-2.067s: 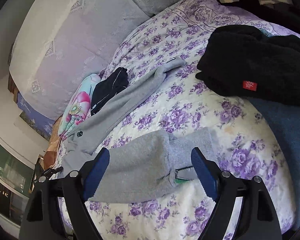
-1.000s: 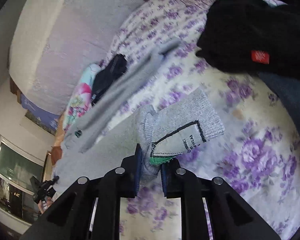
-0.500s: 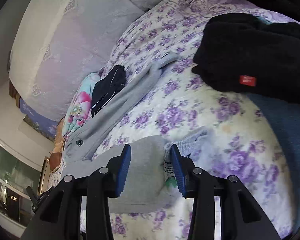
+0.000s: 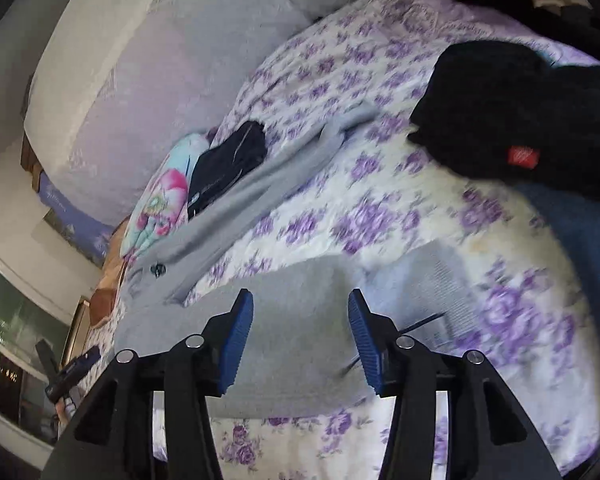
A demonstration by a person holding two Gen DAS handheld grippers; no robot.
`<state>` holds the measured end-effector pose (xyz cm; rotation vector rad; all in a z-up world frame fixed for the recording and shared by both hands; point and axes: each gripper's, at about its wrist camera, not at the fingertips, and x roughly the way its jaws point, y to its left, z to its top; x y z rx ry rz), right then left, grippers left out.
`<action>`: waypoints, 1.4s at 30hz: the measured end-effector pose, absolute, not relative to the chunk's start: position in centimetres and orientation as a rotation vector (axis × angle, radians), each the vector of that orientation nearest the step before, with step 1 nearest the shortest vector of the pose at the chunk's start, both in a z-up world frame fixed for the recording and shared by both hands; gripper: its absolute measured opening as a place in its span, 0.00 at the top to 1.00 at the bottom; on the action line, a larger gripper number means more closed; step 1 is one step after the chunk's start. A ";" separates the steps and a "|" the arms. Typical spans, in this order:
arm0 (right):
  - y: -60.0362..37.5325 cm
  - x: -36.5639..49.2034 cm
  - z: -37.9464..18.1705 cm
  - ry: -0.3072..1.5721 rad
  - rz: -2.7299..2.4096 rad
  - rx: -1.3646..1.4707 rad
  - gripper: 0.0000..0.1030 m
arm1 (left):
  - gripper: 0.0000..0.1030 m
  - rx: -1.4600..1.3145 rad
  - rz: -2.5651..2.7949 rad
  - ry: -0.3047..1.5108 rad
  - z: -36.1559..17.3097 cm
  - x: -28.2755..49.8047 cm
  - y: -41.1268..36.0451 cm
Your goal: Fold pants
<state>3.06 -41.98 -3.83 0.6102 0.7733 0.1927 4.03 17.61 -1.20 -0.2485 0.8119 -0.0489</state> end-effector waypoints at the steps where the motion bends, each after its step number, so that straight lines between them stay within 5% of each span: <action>1: -41.4 3.8 -5.0 0.819 0.183 0.588 0.52 | 0.43 -0.224 -0.047 0.823 -1.8 4.8 17.1; 3: -41.9 4.6 -6.9 0.871 0.131 0.558 0.58 | 0.43 -0.185 0.046 0.876 -3.8 6.6 17.5; 6: -44.6 4.6 -8.0 0.930 0.106 0.624 0.99 | 0.25 -0.297 0.121 0.982 -7.9 7.9 21.4; 7: -45.0 4.4 -7.7 0.935 0.109 0.637 1.00 | 0.25 -0.375 0.089 0.981 -8.3 7.7 22.5; 11: -45.6 4.0 -3.0 0.817 0.011 0.527 0.77 | 0.26 -0.352 0.105 0.914 -6.0 7.2 22.6; 13: -45.6 5.0 -0.3 0.729 0.019 0.524 0.38 | 0.27 -0.319 0.113 0.844 -3.6 7.3 22.3; 14: -45.3 6.2 0.7 0.704 0.016 0.494 0.35 | 0.27 -0.302 0.115 0.818 -2.4 8.0 22.2; 19: -44.3 15.1 1.9 0.741 0.102 0.470 0.35 | 0.20 -0.259 0.114 0.784 0.8 13.4 21.8; 26: -42.7 25.8 0.8 0.796 0.279 0.695 0.35 | 0.24 -0.432 -0.079 0.850 0.6 21.8 19.5; 32: -41.1 32.1 -4.7 0.975 0.218 0.652 0.36 | 0.25 -0.207 0.082 1.007 -5.3 28.0 16.0; 33: -42.3 32.4 -5.4 0.987 0.135 0.612 0.41 | 0.27 -0.214 0.126 1.026 -6.1 28.7 17.1; 36: -47.5 31.8 -7.7 1.033 0.091 0.737 1.00 | 0.20 -0.412 0.167 1.066 -7.5 29.1 22.4; 39: -48.1 30.1 -6.5 1.044 0.058 0.630 0.99 | 0.20 -0.466 0.099 1.083 -7.4 28.8 23.9; 41: -47.7 29.4 -4.0 0.998 -0.022 0.503 0.79 | 0.20 -0.332 0.127 1.056 -5.9 28.3 22.4; 42: -47.9 29.2 -2.7 0.951 -0.029 0.482 0.59 | 0.21 -0.276 0.116 1.039 -4.9 28.0 21.4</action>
